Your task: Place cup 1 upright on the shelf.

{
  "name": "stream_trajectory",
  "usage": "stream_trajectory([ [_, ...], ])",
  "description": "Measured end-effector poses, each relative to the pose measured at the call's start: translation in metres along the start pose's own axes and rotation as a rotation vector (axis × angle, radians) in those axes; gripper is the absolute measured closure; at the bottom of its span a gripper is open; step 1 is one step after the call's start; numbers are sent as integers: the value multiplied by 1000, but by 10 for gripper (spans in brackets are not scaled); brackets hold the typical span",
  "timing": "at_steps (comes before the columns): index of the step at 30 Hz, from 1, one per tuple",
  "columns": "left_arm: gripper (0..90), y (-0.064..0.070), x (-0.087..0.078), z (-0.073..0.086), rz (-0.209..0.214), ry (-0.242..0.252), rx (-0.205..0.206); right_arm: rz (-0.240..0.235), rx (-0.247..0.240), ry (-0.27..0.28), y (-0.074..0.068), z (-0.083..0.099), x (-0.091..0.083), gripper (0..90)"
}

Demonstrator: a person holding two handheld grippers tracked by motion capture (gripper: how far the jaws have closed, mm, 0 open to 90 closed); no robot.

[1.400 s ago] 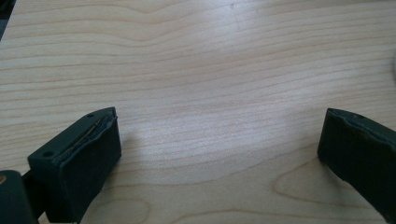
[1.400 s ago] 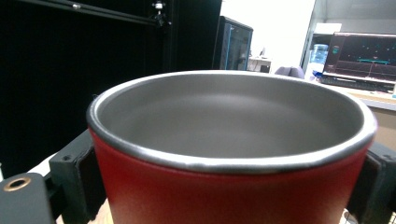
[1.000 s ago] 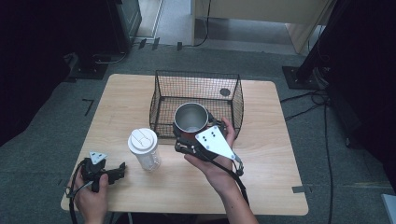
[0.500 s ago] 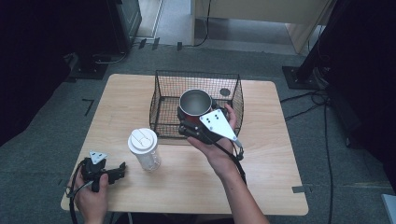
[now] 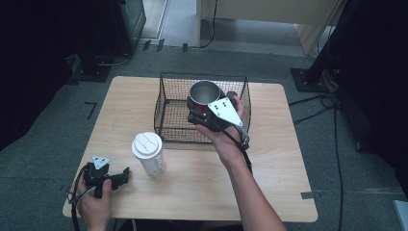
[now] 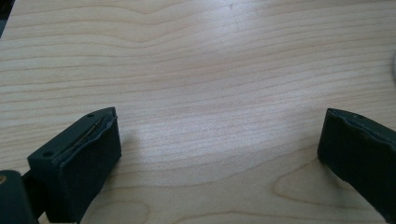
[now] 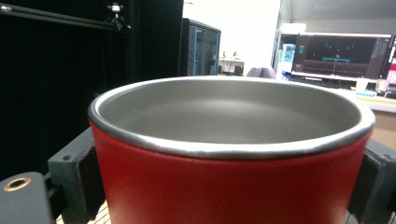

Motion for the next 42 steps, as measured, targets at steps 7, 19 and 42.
stream_trajectory([
  [7, 0, 0, 0, 0, 0, 0, 0, 47, 1, -15, 17, 8, 20, 74],
  [19, 0, 0, 0, 0, 1, 0, 1, 89, 35, -43, 42, 20, 54, 73],
  [42, 0, 0, 0, 0, 2, -3, 7, 152, 72, -221, 66, 81, 104, 70],
])
Point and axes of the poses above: each handheld gripper's, and its own axes: x roughly forward along the jaws, z roughly out of its underside, y roughly to its right, the point moved 7 cm from there along x, roughly forward along the jaws, and after that the axes turned 4 degrees about -y, right-handed, at the moved point
